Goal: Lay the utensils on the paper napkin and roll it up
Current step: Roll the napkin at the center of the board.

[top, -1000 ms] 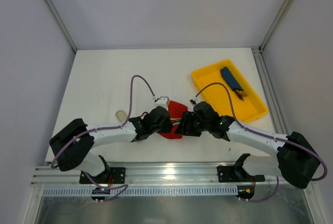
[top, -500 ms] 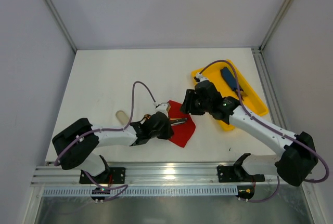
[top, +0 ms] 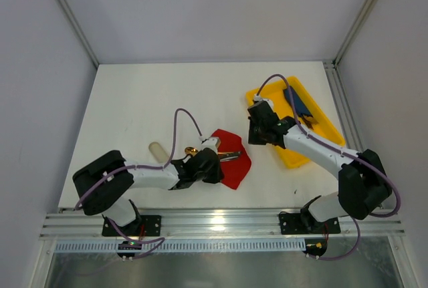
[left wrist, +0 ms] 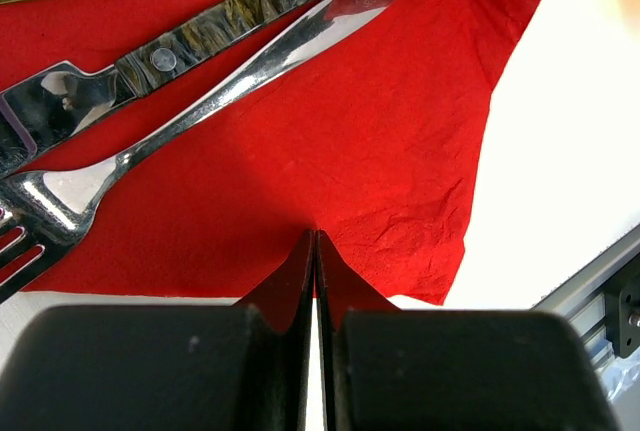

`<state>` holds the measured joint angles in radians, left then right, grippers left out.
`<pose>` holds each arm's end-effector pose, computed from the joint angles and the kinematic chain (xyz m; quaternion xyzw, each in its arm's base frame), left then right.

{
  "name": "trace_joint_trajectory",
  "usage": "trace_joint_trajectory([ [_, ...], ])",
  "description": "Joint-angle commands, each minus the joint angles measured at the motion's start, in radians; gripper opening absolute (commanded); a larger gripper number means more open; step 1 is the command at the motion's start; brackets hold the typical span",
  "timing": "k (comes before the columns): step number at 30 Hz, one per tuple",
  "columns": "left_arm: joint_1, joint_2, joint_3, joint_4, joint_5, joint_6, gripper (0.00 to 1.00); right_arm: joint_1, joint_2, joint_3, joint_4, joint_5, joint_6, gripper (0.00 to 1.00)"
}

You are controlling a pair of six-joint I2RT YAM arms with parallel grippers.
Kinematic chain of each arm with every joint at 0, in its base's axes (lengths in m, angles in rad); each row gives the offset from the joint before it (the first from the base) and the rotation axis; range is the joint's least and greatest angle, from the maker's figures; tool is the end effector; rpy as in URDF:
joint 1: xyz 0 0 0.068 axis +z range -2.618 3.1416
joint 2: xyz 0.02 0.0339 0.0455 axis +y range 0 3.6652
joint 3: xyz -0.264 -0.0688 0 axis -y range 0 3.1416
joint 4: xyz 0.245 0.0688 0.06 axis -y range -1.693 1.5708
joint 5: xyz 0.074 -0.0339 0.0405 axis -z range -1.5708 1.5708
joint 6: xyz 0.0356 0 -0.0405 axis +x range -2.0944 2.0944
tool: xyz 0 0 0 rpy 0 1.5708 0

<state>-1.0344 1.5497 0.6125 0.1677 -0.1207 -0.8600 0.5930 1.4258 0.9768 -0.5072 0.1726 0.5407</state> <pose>0.1500 -0.2440 0.1394 0.0566 0.9177 -0.2836 0.2724 0.2452 0.1578 0.2333 0.0012 0.9500 0.0925 0.2983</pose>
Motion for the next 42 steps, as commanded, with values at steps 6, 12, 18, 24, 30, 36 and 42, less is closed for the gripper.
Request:
trace_joint_trajectory([
  [6,-0.003,0.003,0.084,-0.036,-0.059,0.021,0.00,-0.005,0.027,-0.062,0.052,-0.028,-0.045,0.04],
  [12,-0.003,0.027,0.164,-0.115,-0.086,0.050,0.00,-0.004,0.064,-0.095,0.117,-0.100,-0.071,0.04],
  [18,-0.003,0.032,0.191,-0.143,-0.131,0.049,0.00,-0.005,0.081,-0.110,0.183,-0.225,-0.081,0.04],
  [24,0.005,0.010,0.213,-0.223,-0.223,0.046,0.00,-0.004,0.107,-0.113,0.216,-0.281,-0.074,0.04],
  [30,0.031,-0.013,0.219,-0.231,-0.226,0.044,0.00,-0.004,0.128,-0.130,0.240,-0.324,-0.065,0.04],
  [36,0.042,0.018,0.248,-0.188,-0.197,0.047,0.00,-0.005,0.140,-0.138,0.249,-0.328,-0.062,0.04],
  [42,0.045,0.050,0.248,-0.070,-0.159,0.038,0.00,-0.004,0.160,-0.138,0.266,-0.347,-0.059,0.04],
])
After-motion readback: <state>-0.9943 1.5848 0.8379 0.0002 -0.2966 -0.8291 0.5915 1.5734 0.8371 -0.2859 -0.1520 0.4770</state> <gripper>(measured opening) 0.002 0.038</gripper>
